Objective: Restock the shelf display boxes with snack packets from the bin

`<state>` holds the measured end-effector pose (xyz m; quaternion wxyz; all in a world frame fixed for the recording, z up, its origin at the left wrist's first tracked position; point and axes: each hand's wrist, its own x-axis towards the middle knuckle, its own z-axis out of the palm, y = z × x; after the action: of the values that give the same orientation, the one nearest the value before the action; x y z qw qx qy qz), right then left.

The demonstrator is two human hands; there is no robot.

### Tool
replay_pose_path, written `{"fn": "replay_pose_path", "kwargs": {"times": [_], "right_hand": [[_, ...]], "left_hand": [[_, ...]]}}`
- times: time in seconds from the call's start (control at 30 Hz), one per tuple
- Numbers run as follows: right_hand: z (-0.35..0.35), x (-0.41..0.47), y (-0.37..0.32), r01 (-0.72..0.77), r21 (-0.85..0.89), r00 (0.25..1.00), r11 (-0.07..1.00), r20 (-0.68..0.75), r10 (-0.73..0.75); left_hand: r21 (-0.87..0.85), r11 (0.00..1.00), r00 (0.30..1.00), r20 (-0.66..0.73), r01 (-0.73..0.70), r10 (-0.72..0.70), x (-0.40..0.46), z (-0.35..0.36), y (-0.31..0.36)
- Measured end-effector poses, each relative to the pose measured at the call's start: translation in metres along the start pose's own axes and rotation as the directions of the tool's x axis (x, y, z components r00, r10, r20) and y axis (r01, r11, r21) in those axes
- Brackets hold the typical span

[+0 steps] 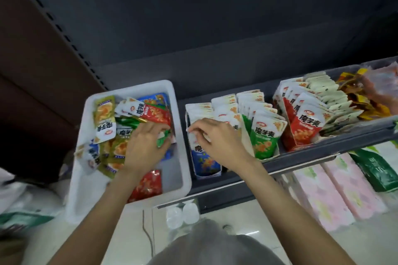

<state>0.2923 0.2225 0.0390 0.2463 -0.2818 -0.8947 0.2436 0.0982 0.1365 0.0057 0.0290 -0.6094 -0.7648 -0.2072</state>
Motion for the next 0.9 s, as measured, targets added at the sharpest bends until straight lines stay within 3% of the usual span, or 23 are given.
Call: {"fn": "replay_pose_path", "kwargs": {"times": [0.1,0.2,0.37,0.53,0.67,0.77,0.9], "right_hand": [[0.036,0.034,-0.021,0.045,0.002,0.997,0.999,0.07,-0.045],[0.074,0.075,-0.032,0.0,-0.089,0.986,0.996,0.164,0.015],[0.139,0.133,-0.025,-0.14,-0.268,0.919,0.953,0.323,0.226],[0.167,0.132,-0.024,-0.266,-0.239,0.822,0.934,0.45,0.349],[0.171,0.101,-0.033,-0.202,-0.246,0.879,0.948,0.382,0.286],[0.165,0.084,-0.041,-0.173,-0.226,0.905,0.959,0.349,0.246],[0.135,0.079,-0.046,-0.253,0.002,0.952,0.967,0.179,0.249]], "left_hand": [[-0.001,0.98,0.977,0.072,0.201,-0.2,-0.012,-0.001,-0.048],[-0.07,0.918,0.919,0.093,0.389,-0.383,-0.008,0.0,-0.075],[-0.487,0.604,0.761,0.234,0.631,-0.605,0.006,0.002,-0.082],[-0.559,0.446,0.678,0.32,0.699,-0.662,0.021,0.009,-0.087],[-0.519,0.495,0.69,0.299,0.697,-0.659,0.022,0.024,-0.084],[-0.488,0.566,0.716,0.2,0.665,-0.668,0.017,0.03,-0.077],[-0.551,0.641,0.789,0.053,0.534,-0.612,0.007,0.011,-0.071]]}}
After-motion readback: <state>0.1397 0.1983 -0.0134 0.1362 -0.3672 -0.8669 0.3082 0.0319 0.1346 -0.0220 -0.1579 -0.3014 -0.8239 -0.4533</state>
